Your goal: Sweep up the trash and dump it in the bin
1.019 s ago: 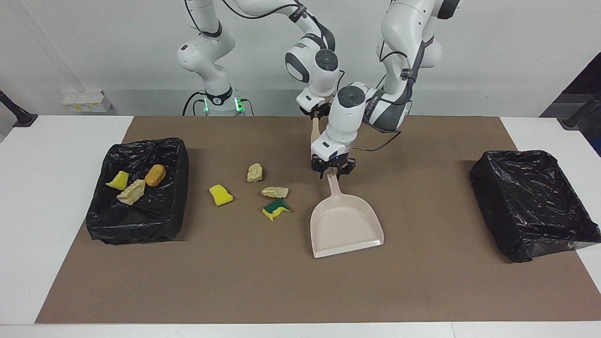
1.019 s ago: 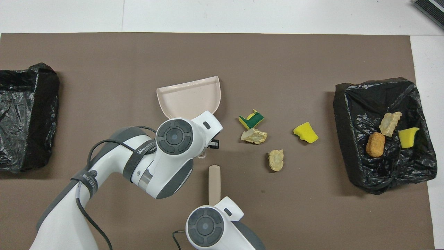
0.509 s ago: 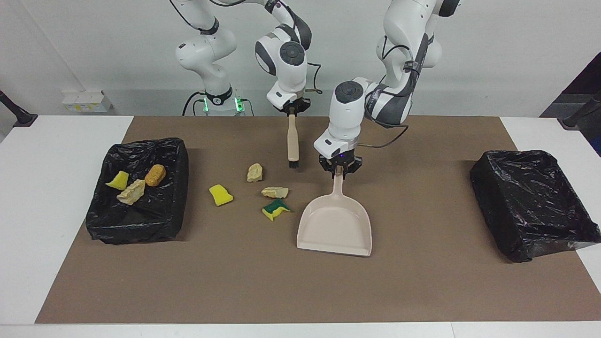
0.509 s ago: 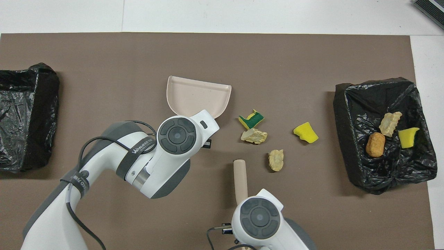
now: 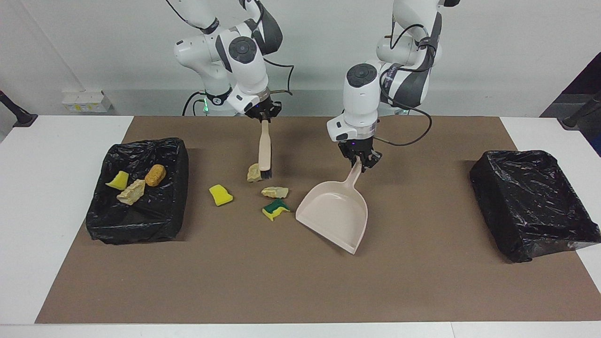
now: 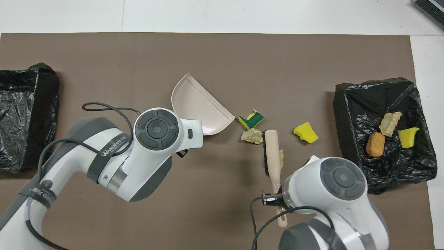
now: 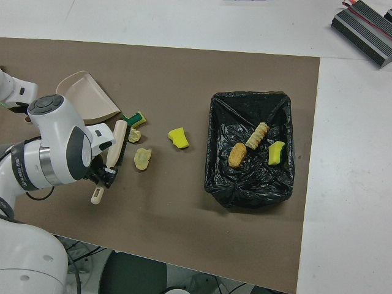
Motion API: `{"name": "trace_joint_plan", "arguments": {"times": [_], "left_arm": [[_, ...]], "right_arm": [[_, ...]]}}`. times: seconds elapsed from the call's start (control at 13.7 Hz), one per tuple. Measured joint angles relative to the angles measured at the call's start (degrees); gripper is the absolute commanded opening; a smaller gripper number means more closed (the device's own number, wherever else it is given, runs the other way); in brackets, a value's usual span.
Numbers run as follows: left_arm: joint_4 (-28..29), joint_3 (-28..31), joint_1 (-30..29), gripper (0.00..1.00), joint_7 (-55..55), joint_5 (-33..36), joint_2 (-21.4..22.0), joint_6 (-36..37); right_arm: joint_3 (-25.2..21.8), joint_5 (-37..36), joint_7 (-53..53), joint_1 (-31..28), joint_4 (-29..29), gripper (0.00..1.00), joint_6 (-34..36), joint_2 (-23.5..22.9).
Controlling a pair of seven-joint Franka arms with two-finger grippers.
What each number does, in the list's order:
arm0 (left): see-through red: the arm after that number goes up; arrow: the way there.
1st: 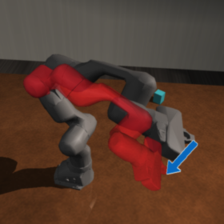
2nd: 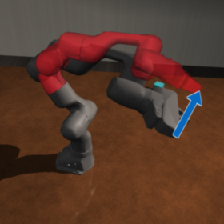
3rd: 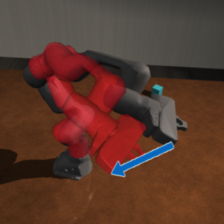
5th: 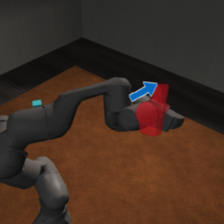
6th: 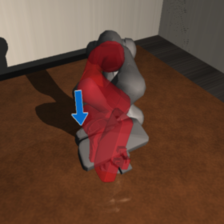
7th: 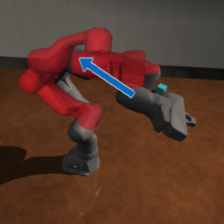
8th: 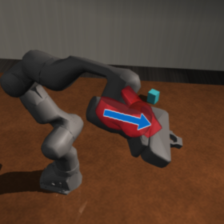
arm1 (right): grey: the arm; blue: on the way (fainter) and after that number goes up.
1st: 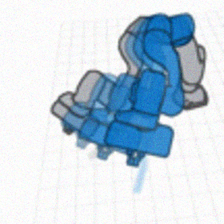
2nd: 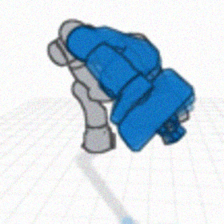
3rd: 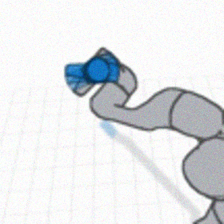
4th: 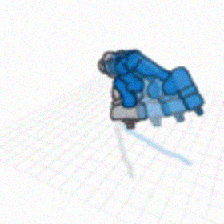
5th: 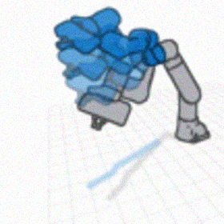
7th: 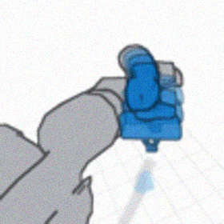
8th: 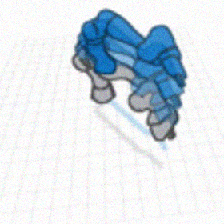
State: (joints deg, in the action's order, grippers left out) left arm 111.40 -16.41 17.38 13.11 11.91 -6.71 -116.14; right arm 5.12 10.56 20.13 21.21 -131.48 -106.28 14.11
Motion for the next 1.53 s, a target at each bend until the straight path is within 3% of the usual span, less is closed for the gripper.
{"name": "trace_joint_plan", "arguments": {"times": [0.22,0.36,0.95,1.24,1.53], "left_arm": [[0.0,-0.1,-0.3,0.0,22.5,0.0,-0.1,-2.4],[0.2,-0.3,-0.3,0.0,29.8,0.0,-0.4,-3.1],[1.3,-1.6,0.5,0.0,35.3,0.0,-2.9,-3.4],[1.5,-1.6,1.0,0.0,35.3,0.0,-2.9,-2.8],[1.4,-1.2,0.9,0.0,32.6,-1.9,-2.9,-1.2]], "right_arm": [[0.0,-4.1,-2.8,-3.3,3.5,0.0,0.0,-2.6],[0.0,-4.5,-5.7,-5.5,5.2,0.0,0.0,-4.6],[0.0,-8.7,-12.4,-12.0,6.1,0.0,-1.1,-6.3],[-0.1,-11.1,-20.1,-18.4,4.1,0.0,-5.4,-7.2],[0.0,-14.5,-24.4,-20.8,-0.1,0.0,-12.4,-7.9]]}}
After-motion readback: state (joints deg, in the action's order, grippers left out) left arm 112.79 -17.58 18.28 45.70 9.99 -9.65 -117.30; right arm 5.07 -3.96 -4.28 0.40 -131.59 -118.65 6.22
